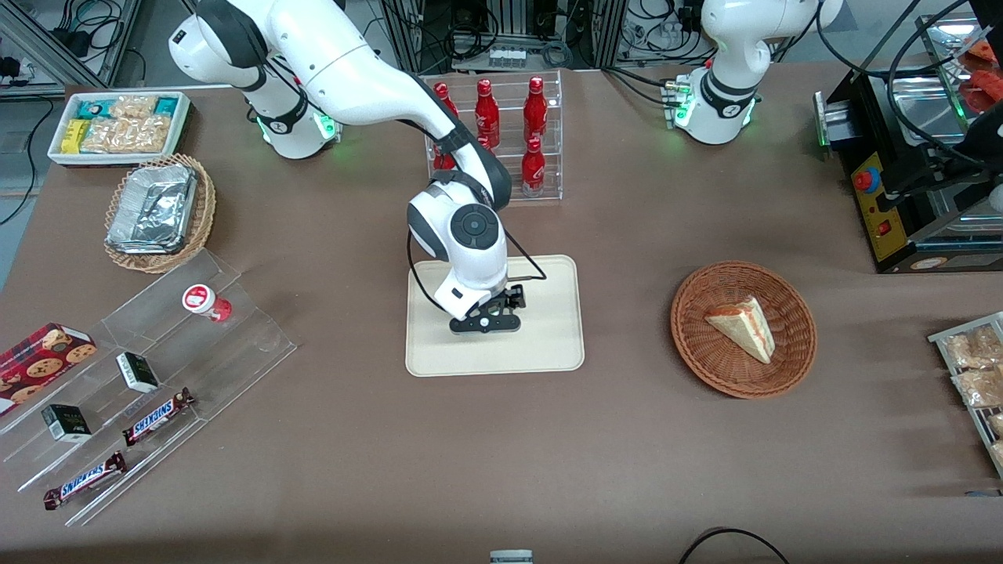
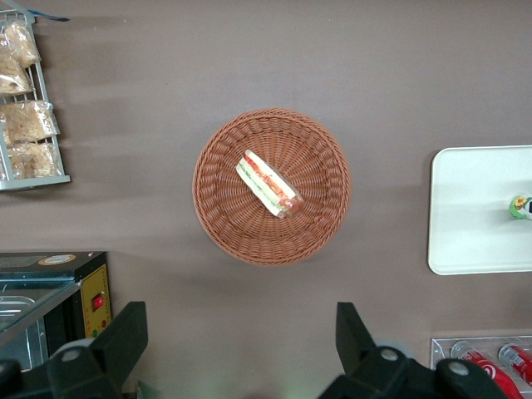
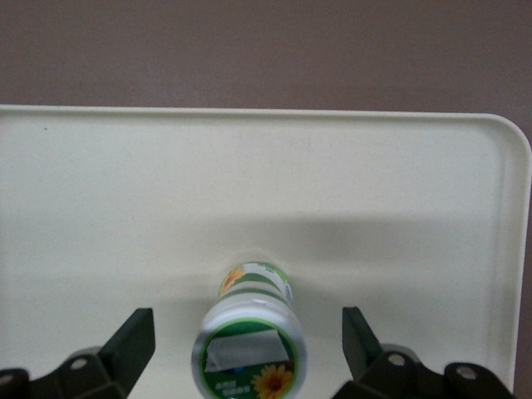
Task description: Place green gum on tray
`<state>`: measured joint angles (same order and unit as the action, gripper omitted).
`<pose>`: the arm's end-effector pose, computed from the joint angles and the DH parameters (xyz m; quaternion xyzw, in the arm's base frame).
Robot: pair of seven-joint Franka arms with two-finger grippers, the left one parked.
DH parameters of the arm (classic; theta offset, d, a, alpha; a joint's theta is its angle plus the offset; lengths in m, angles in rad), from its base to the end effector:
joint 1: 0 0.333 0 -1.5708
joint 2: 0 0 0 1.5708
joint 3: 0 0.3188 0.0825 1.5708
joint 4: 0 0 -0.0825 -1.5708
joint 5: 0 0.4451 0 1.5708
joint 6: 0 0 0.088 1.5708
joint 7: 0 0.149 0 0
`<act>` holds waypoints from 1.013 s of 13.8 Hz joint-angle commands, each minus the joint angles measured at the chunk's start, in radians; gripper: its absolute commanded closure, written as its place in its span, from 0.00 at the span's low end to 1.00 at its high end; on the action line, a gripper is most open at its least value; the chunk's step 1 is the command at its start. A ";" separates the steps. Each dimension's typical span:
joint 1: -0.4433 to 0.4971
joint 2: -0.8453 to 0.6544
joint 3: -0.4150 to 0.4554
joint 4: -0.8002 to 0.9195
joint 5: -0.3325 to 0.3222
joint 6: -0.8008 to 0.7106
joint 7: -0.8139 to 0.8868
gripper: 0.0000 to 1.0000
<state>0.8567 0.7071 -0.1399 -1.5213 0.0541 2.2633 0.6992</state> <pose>0.5686 0.5142 0.1733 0.9995 0.0095 0.0315 0.0044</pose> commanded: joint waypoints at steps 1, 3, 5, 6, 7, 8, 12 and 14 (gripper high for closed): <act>0.005 -0.029 -0.009 0.020 -0.028 -0.024 -0.001 0.00; -0.007 -0.070 -0.009 0.020 -0.031 -0.098 -0.024 0.00; -0.011 -0.107 -0.009 0.020 -0.030 -0.143 -0.062 0.00; -0.015 -0.121 -0.009 0.020 -0.030 -0.162 -0.067 0.00; -0.015 -0.132 -0.009 0.020 -0.030 -0.188 -0.072 0.00; -0.015 -0.152 -0.010 0.018 -0.030 -0.217 -0.082 0.00; -0.063 -0.251 -0.017 0.015 -0.028 -0.381 -0.226 0.00; -0.097 -0.297 -0.017 0.016 -0.028 -0.456 -0.295 0.00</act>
<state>0.7945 0.4676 -0.1621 -1.4958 0.0384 1.8780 0.4655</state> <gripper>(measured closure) 0.000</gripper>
